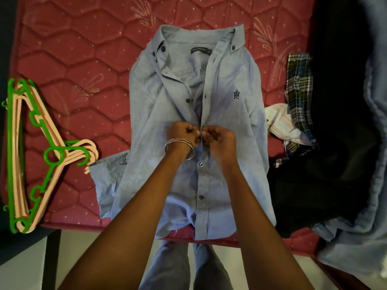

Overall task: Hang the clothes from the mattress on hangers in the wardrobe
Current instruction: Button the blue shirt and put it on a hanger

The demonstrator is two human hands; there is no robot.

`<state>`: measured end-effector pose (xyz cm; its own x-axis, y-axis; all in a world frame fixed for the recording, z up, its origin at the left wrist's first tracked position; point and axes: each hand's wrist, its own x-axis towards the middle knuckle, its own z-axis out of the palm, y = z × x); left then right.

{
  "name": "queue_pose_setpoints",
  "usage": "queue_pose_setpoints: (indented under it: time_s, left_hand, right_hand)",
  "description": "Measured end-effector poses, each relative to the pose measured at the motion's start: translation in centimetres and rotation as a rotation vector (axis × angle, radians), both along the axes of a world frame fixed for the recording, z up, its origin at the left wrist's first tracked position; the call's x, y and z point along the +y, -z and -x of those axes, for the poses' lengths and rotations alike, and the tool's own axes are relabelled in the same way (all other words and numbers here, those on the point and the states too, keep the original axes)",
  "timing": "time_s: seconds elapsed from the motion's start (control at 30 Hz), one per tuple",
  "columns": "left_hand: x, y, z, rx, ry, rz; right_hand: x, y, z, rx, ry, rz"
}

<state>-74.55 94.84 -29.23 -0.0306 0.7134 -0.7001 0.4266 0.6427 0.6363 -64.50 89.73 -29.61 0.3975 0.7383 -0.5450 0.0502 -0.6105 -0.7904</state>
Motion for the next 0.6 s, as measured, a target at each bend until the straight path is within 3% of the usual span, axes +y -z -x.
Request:
queue_pose_setpoints:
  time_s: [0.2,0.37,0.6]
  left_hand:
    - [0.60,-0.51,0.03,-0.007,-0.037,-0.016]
    - [0.73,-0.50,0.50,0.043,0.051,-0.086]
    - [0.59,-0.06,0.01,0.030,-0.108,-0.097]
  right_hand:
    - [0.62,0.04,-0.89,0.155,-0.008,0.028]
    - [0.94,0.10,-0.37,0.057,-0.018,-0.007]
    - [0.86,0.29,-0.32,0.130,-0.005,-0.020]
